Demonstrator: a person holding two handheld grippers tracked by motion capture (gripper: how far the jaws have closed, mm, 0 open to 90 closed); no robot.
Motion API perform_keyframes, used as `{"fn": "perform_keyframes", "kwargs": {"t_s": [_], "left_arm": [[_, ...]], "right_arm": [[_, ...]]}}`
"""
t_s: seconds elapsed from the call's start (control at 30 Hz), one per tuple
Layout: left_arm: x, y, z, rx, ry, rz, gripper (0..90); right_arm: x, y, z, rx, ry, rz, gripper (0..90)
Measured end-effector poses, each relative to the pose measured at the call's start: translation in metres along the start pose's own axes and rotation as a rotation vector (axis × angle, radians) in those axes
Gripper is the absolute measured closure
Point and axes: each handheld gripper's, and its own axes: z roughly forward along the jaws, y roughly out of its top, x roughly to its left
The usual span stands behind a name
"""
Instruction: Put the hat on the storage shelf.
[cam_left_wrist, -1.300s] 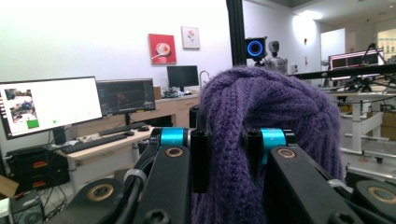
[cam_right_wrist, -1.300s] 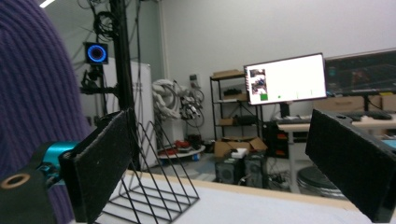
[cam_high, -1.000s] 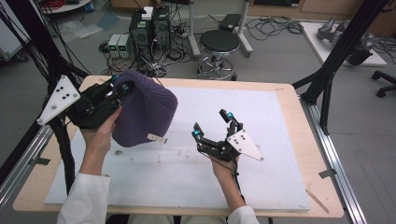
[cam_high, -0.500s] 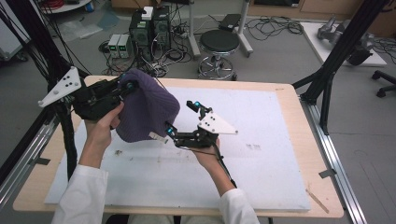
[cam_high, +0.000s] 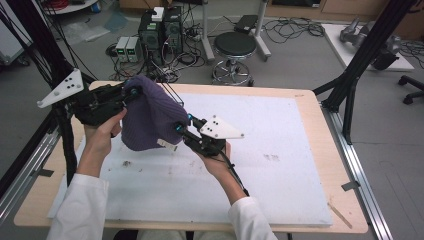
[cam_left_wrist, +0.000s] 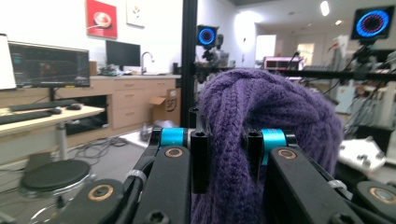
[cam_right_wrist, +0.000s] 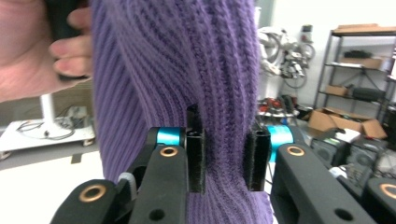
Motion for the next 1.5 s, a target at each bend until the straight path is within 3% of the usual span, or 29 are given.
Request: {"fn": "perform_keyframes", "kwargs": {"t_s": [0.3,0.5,0.67,0.83,1.1,1.33,1.5], "left_arm": [[0.013,0.008,-0.011,0.035,0.082,0.093,79.3],[0.028,0.024,-0.020,0.025,0.099,0.147,79.2],[0.040,0.041,-0.024,0.005,0.137,0.189,79.3],[0.053,0.057,-0.021,-0.031,0.176,0.205,79.2],[0.072,0.065,-0.009,-0.065,0.206,0.209,78.9],[0.083,0.073,0.002,-0.064,0.208,0.240,78.9],[0.093,0.068,0.009,-0.089,0.229,0.245,78.4]], "right_arm": [[-0.009,0.015,0.004,-0.024,-0.136,0.118,79.3],[-0.006,0.030,0.012,-0.043,-0.196,0.110,80.7],[-0.002,0.049,0.029,-0.052,-0.210,0.101,80.7],[0.000,0.066,0.047,-0.068,-0.226,0.100,80.7],[-0.006,0.082,0.066,-0.104,-0.282,0.093,80.5],[-0.020,0.084,0.080,-0.126,-0.301,0.104,80.5],[-0.027,0.082,0.092,-0.142,-0.318,0.122,80.4]]}}
